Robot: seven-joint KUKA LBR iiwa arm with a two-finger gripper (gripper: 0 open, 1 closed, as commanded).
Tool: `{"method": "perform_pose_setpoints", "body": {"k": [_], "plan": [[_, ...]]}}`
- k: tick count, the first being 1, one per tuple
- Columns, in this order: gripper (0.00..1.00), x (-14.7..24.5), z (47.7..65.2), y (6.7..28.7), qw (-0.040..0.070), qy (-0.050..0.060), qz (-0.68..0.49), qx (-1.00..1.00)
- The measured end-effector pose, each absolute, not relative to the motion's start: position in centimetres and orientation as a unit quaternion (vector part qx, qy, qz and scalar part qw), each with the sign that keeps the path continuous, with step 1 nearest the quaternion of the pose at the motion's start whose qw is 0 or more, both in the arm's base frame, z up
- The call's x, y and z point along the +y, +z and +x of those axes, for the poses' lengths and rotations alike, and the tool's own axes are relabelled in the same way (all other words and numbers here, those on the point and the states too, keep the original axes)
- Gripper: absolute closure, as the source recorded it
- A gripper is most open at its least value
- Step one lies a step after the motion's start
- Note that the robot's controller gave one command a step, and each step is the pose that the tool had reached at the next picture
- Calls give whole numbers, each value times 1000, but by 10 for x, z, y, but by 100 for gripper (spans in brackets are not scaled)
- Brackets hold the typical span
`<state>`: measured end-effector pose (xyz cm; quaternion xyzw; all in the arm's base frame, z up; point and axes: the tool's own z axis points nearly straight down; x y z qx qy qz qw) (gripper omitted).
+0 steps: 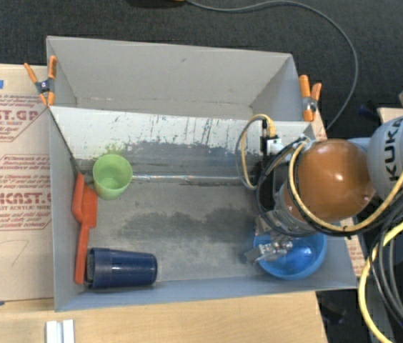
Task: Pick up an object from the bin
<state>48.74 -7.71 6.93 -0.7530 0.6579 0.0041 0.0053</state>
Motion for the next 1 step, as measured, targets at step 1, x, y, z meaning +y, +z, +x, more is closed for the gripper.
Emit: {"method": "perform_pose_setpoints", "body": {"k": [1], "plan": [[100,-76,487,76,5,5,-753,658]]}}
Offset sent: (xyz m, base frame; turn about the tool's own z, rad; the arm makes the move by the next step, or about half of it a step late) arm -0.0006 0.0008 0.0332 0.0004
